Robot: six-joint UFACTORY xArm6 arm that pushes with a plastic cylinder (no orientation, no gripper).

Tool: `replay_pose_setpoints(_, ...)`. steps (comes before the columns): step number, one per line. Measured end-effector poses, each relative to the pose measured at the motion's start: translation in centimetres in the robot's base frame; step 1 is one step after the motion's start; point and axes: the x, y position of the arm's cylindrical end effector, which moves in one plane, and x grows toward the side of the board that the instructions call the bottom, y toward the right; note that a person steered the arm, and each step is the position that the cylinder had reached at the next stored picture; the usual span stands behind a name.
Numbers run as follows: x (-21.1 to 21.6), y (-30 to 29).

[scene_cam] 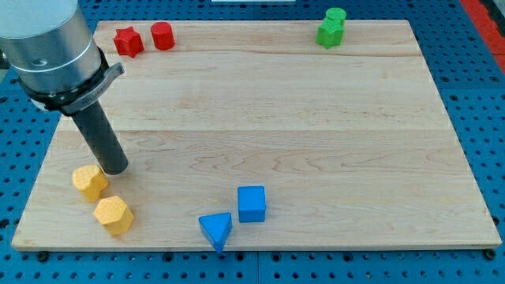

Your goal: Move the blue cube to the top of the blue triangle

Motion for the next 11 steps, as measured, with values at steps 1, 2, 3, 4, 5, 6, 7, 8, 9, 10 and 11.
replay_pose_setpoints(1,-2.1,6.4)
replay_pose_setpoints(2,-4.5,12.8)
replay_pose_setpoints(3,-4.4,20.5)
replay_pose_setpoints(4,-3.3,28.6)
replay_pose_setpoints(5,2.0,34.2)
replay_pose_setpoints(6,9.1,36.9)
replay_pose_setpoints(7,10.5,36.8)
replay_pose_setpoints(8,10.6,35.6)
replay_pose_setpoints(9,9.3,28.6)
replay_pose_setpoints(10,9.2,22.9)
replay_pose_setpoints(11,9.6,22.6)
